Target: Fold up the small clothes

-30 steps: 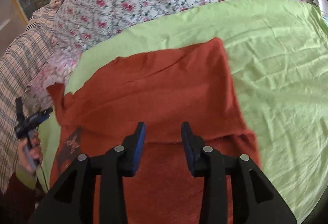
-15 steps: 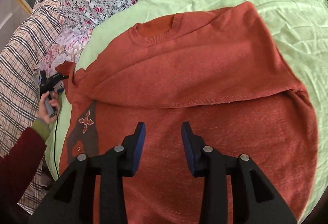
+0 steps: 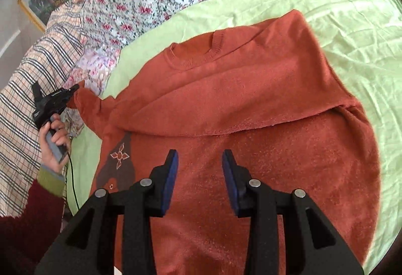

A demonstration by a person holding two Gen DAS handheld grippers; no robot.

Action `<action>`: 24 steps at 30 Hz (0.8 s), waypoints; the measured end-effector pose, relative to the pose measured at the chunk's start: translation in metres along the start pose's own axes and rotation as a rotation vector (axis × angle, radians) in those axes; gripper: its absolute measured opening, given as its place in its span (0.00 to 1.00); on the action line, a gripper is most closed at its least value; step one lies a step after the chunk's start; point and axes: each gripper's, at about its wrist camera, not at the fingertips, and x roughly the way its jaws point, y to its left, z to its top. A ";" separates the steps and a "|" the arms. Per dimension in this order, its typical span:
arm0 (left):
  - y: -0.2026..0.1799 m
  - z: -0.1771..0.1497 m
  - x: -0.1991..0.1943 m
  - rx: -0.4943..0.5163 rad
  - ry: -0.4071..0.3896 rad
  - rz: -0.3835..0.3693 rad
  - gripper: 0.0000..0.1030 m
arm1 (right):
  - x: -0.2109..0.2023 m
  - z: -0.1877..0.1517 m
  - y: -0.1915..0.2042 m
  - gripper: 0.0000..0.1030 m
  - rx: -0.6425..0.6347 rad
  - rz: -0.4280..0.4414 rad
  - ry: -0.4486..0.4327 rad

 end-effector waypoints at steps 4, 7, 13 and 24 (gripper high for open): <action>-0.089 -0.035 0.018 0.079 0.075 -0.160 0.03 | -0.016 -0.003 -0.009 0.37 0.026 -0.008 -0.028; -0.143 -0.075 0.035 0.138 0.167 -0.211 0.03 | -0.029 -0.005 -0.022 0.37 0.054 -0.025 -0.051; -0.208 -0.136 0.079 0.235 0.299 -0.243 0.02 | -0.044 -0.010 -0.046 0.37 0.103 -0.053 -0.076; -0.208 -0.175 0.118 0.264 0.446 -0.241 0.17 | -0.045 -0.009 -0.053 0.37 0.118 -0.060 -0.080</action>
